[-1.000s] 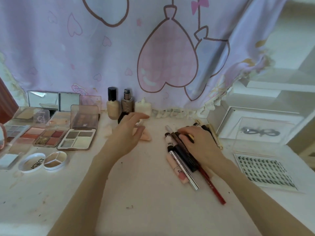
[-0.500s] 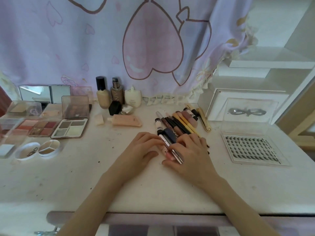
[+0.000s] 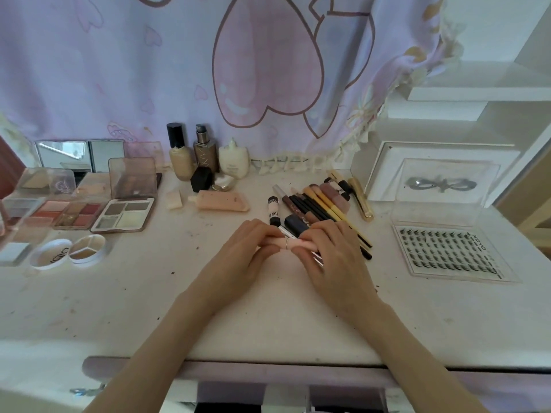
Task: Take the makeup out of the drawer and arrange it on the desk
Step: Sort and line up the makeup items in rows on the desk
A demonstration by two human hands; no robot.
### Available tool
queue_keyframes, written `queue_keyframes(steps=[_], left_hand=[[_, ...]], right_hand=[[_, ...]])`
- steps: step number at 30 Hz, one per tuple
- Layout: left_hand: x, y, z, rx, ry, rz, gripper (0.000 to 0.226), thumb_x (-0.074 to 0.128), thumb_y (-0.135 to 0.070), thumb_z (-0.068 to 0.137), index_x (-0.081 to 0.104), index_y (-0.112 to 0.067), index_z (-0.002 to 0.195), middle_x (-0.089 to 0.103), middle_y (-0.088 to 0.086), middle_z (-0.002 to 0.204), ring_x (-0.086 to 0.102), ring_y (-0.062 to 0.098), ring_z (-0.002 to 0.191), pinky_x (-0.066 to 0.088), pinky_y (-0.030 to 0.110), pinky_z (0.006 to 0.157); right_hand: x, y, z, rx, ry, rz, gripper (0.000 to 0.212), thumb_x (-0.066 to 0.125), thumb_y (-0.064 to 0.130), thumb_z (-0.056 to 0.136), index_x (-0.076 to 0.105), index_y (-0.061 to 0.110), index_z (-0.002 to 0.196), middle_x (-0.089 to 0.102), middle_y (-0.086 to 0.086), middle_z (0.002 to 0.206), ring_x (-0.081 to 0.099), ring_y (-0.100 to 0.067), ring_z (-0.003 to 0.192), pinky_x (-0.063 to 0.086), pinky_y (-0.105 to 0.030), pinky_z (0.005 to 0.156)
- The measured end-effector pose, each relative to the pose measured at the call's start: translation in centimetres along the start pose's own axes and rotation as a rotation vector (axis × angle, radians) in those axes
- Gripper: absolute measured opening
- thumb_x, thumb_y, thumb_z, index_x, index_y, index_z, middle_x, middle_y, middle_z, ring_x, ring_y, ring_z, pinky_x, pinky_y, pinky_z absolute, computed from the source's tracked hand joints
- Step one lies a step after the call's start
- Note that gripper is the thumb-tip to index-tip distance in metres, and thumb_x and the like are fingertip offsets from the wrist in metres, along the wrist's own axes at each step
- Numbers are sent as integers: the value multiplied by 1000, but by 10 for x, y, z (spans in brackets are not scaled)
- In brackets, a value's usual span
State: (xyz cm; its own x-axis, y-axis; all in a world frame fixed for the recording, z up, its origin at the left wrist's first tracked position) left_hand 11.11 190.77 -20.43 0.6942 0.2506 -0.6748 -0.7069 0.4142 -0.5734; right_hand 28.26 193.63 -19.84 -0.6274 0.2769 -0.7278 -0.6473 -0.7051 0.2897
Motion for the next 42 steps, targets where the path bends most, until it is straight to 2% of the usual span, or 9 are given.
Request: queue_keyframes(steps=[7,13,24,28,31,34,37,39,42], left_hand=[[-17,-8,-11,-283,-166,-460,25,65,-11,84,61,-35,81,61,-13,69,51,5,66,42,16,63],[-37,-12,-19,-284,-200,-386,21,53,-9,92,60,-29,92,61,-10,73,57,-6,69,44,8,68],[-99,21,-25,-342,-172,-148,16,49,-14,94,57,-27,89,58,-5,75,50,-4,66,40,10,63],[-113,29,-26,-365,-127,-89,16,50,-15,93,57,-29,88,57,5,72,51,12,68,40,21,64],[-123,32,-25,-393,-104,-84,12,52,-16,93,60,-25,91,60,17,80,52,21,72,43,31,69],[-135,35,-24,-430,-213,-140,9,54,-15,92,62,-17,95,58,2,73,52,3,63,42,18,64],[-141,43,-27,-526,-414,-157,6,58,-17,89,58,-22,86,64,0,75,60,7,69,48,27,69],[-135,49,-32,-586,-496,-92,5,63,-18,86,58,-16,86,66,4,81,62,17,76,48,32,74],[-111,57,-40,-649,-525,35,21,69,-28,82,57,-12,88,60,-4,79,55,8,71,40,18,65]], right_hand=[[5,18,7,160,288,502,4,53,24,93,56,26,95,53,15,68,53,-1,63,40,-12,55],[32,47,19,154,424,558,16,36,39,97,43,37,83,50,9,66,48,0,60,38,-17,54],[79,96,50,117,331,681,15,39,26,99,50,18,104,43,6,54,43,-4,49,30,-16,48],[88,104,54,130,335,744,20,42,30,97,44,41,80,39,7,52,38,-9,48,28,-18,48],[93,104,55,183,404,779,16,48,33,92,43,38,78,41,14,49,37,-4,48,30,-14,48],[98,98,55,254,457,801,3,51,28,91,50,26,93,45,17,53,39,-1,49,32,-12,47],[100,94,59,334,448,857,13,43,23,95,53,30,90,47,21,53,39,-1,51,32,-10,49],[102,91,67,377,394,864,16,42,21,97,58,23,99,53,20,67,47,1,61,36,-7,57],[104,88,81,341,291,758,25,50,21,95,62,14,115,57,9,100,49,-2,85,34,-3,70]])
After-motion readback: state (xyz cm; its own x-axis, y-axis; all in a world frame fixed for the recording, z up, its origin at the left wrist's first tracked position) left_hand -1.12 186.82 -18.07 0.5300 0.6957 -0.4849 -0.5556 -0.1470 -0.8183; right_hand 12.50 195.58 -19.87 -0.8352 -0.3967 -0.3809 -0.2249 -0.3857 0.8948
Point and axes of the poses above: each hand's wrist, its own z-axis towards the middle knuckle, its own x-axis out of the palm, y = z × x, the point moved 1 cm from there along z, towards the middle knuckle
